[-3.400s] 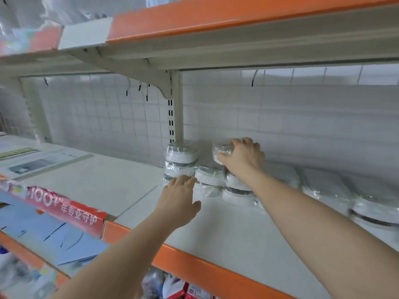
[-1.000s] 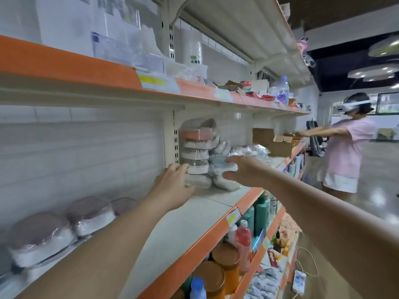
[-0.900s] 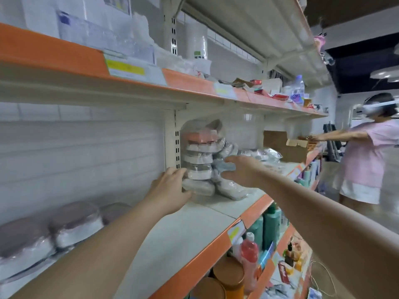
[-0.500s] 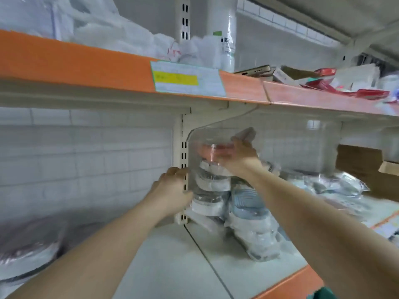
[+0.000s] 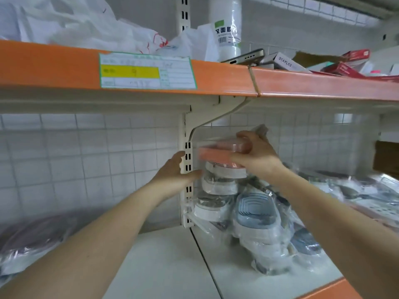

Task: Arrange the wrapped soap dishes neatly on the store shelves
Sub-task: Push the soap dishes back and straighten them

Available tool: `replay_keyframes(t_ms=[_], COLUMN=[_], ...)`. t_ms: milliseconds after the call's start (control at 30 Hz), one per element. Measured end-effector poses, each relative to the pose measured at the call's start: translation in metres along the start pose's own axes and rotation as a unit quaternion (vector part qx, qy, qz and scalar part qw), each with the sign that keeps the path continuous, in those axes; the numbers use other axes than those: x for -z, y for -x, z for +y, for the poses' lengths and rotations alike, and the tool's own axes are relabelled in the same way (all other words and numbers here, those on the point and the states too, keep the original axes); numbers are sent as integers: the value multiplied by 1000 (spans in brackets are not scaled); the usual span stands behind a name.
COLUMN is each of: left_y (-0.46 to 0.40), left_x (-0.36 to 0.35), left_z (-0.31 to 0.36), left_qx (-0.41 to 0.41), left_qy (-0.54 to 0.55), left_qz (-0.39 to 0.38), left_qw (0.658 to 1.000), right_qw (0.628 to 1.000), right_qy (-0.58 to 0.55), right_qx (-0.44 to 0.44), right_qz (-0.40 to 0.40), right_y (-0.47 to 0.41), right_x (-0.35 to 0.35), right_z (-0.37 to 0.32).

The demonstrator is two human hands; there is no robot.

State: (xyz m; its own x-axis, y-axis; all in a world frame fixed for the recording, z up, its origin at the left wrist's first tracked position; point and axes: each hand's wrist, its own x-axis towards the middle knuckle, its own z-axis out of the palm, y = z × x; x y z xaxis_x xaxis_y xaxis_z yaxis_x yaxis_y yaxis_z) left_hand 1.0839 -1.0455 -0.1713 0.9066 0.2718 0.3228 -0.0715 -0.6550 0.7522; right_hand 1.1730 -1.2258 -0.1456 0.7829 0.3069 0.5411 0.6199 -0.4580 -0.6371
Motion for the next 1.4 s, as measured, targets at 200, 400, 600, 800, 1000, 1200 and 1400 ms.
replay_keyframes(t_ms=[200,400,600,800,1000,1200,1400], left_y=[6,14,24,39,56,78,118], left_x=[9,-1,-2,2,16,31,80], left_z=[-1,-18,-37,-54,-78,-102,-120], left_qx=[-20,12,60,28,21,56,64], left_qy=[147,299,282,234,200,170,124], left_qz=[-174,-217,-60,29,72,106,187], left_qw=[973,929,956,972,977,978,972], right_qw=[955,919,992,919,927,967,989], right_qy=[-246,-331,-26,282,278,184,121], right_qx=[15,-77,-118,-267,-250,-155,-80], right_qz=[-164,-198,-34,-74,25,87,8], right_y=[22,39,72,81,92,127,139], right_x=[27,13,-10,-50,-47,-56,-111], right_z=[9,23,21,40,25,-28,-86])
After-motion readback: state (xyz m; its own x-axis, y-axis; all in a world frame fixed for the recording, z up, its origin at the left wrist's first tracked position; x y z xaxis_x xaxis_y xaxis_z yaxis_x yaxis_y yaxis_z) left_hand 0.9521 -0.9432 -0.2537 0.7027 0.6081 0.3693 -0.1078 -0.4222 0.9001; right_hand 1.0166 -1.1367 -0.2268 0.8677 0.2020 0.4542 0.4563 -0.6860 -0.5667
